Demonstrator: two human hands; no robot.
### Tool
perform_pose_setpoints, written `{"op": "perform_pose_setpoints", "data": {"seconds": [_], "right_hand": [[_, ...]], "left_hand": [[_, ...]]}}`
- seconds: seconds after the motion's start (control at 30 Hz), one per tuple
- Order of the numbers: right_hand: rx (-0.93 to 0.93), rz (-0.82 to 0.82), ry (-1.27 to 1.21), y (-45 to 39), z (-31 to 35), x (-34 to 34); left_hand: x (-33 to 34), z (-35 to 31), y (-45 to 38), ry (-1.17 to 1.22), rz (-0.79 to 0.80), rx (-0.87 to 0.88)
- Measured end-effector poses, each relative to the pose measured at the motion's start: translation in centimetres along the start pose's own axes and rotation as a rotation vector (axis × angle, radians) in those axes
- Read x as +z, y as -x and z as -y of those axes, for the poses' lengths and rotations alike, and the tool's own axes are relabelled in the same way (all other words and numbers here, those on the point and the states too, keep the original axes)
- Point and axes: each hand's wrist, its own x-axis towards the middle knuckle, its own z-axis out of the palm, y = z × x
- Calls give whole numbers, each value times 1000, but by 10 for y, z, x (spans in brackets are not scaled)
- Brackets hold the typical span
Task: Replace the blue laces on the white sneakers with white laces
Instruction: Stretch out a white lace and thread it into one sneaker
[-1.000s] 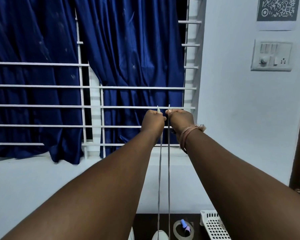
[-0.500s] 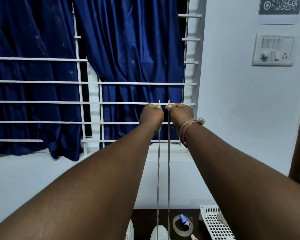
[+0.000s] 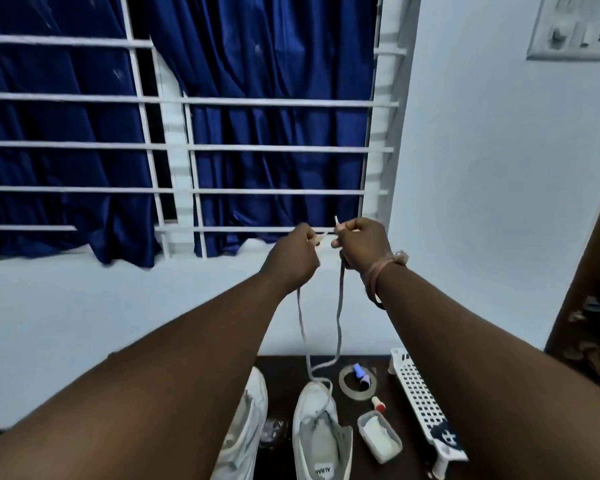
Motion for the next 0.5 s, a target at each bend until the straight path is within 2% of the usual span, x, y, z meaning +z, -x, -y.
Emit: {"op": "perform_pose_setpoints", "data": {"seconds": [0.1, 0.27, 0.37, 0.5], "right_hand": [[30, 81, 166, 21, -67, 4], [131, 209, 296, 71, -158, 15], [280, 257, 278, 100, -205, 22], [225, 299, 446, 118, -245, 29]], "left_hand": [[33, 63, 29, -167, 73, 3], [81, 144, 84, -245, 141, -190], [106, 174, 114, -219, 106, -323], [134, 182, 136, -179, 103, -415]]}}
